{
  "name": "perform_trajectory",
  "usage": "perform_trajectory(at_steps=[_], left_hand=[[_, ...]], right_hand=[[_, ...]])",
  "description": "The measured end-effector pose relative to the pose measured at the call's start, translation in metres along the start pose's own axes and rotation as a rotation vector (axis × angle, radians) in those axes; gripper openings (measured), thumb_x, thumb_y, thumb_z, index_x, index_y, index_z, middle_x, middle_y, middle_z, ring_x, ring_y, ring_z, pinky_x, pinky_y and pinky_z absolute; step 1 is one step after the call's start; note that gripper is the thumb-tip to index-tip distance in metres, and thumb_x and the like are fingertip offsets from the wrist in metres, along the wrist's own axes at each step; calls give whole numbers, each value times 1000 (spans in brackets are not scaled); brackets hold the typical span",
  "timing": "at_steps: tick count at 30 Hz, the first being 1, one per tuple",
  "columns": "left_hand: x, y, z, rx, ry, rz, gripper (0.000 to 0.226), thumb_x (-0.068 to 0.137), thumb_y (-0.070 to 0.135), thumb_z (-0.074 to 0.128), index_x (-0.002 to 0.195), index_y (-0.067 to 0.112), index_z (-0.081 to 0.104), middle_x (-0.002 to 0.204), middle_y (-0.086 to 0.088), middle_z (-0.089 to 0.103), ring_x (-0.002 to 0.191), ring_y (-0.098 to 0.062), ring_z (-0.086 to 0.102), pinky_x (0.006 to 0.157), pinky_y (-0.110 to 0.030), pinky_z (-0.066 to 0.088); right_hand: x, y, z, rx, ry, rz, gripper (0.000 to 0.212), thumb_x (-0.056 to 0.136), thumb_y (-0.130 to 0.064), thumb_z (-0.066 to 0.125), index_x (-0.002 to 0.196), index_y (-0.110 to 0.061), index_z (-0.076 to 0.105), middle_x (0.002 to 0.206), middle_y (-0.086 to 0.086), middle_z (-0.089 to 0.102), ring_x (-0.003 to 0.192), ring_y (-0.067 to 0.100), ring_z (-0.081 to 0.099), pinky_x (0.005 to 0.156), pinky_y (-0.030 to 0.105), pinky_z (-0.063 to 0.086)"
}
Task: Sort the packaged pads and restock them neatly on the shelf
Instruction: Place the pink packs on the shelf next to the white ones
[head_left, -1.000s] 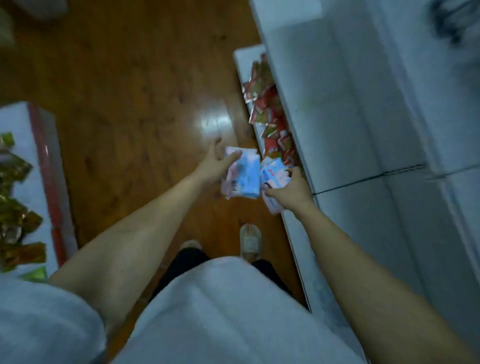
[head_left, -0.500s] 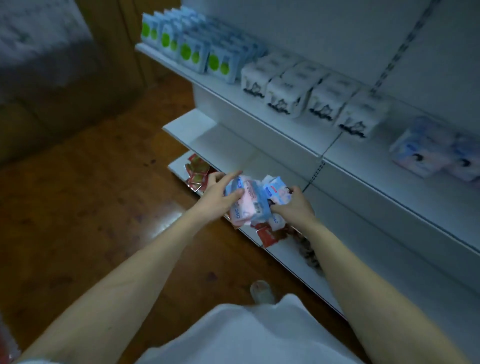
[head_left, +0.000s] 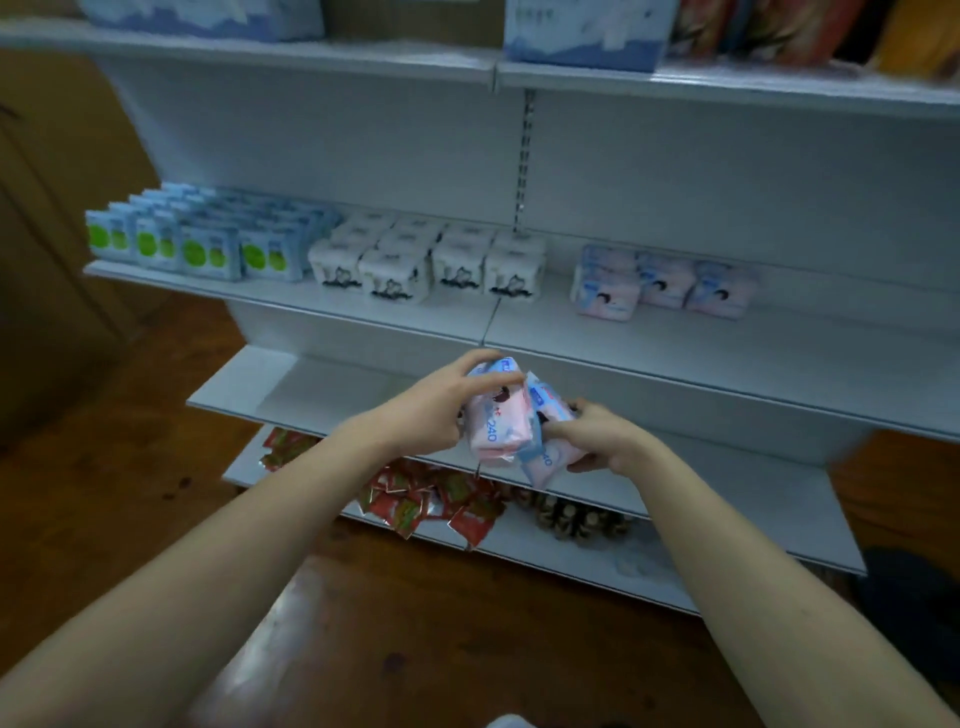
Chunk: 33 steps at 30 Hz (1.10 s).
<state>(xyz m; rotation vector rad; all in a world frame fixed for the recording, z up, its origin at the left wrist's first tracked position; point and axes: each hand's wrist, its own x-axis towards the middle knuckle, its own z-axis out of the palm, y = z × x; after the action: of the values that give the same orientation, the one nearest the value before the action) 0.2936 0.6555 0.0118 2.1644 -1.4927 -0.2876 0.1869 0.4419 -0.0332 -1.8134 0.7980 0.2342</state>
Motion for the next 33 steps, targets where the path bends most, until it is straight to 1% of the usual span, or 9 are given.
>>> perform_trajectory(at_steps=[3, 6, 9, 11, 15, 17, 24, 28, 33], left_hand=[[24, 20, 8, 353, 13, 121, 92, 72, -2, 71, 147, 39, 35, 154, -4, 27, 128, -27, 47, 89, -38, 52], [45, 47, 16, 642, 55, 159, 92, 67, 26, 82, 141, 42, 32, 148, -6, 38, 116, -31, 52, 82, -43, 51], [66, 78, 31, 703, 111, 211, 83, 56, 48, 85, 130, 33, 51, 142, -3, 47, 113, -32, 51, 81, -42, 48], [85, 98, 43, 648, 80, 197, 80, 59, 55, 81, 127, 25, 53, 139, 2, 51, 121, -28, 47, 84, -42, 49], [121, 138, 62, 422, 74, 129, 67, 61, 44, 85, 112, 14, 52, 108, -1, 58, 105, -24, 51, 80, -33, 44], [138, 155, 71, 366, 64, 93, 68, 63, 40, 86, 116, 13, 52, 110, -3, 58, 103, -24, 50, 81, -31, 40], [189, 207, 84, 348, 83, -13, 81, 74, 46, 79, 142, 29, 38, 137, 2, 51, 112, -26, 55, 86, -36, 42], [215, 216, 85, 365, 115, -87, 80, 75, 45, 78, 141, 29, 37, 133, 1, 51, 108, -30, 59, 82, -38, 45], [253, 198, 87, 280, 129, -161, 83, 72, 36, 82, 143, 27, 39, 135, -4, 45, 111, -34, 55, 90, -40, 47]], right_hand=[[-9, 13, -24, 38, 22, -8, 48, 79, -34, 76, 120, -21, 54, 101, 1, 69, 83, 14, 65, 60, 27, 54], [-21, 32, -51, 103, 55, -5, 46, 80, -34, 75, 118, -20, 55, 99, 2, 69, 80, 14, 65, 62, 27, 56], [-34, 60, -81, 175, 112, -49, 46, 78, -22, 79, 116, -15, 56, 94, 1, 66, 74, 15, 63, 63, 30, 57], [-39, 80, -106, 213, 275, -163, 52, 70, -9, 84, 113, -12, 54, 100, 5, 63, 75, 15, 59, 61, 26, 52], [-52, 109, -173, 70, 514, -292, 61, 61, -1, 86, 112, -11, 56, 111, 11, 55, 85, 21, 57, 73, 24, 48], [-60, 121, -207, -22, 533, -320, 63, 60, 1, 84, 116, -10, 57, 114, 8, 44, 89, 22, 55, 84, 23, 46], [-66, 133, -298, -189, 516, -405, 69, 63, 3, 79, 126, -13, 56, 113, 8, 49, 95, 22, 56, 79, 21, 41], [-54, 129, -331, -292, 512, -434, 71, 63, -3, 80, 128, -18, 56, 114, 10, 53, 101, 27, 58, 89, 29, 45], [-23, 106, -353, -360, 524, -374, 71, 68, -7, 83, 133, -23, 58, 131, 12, 42, 112, 31, 53, 91, 21, 38]])
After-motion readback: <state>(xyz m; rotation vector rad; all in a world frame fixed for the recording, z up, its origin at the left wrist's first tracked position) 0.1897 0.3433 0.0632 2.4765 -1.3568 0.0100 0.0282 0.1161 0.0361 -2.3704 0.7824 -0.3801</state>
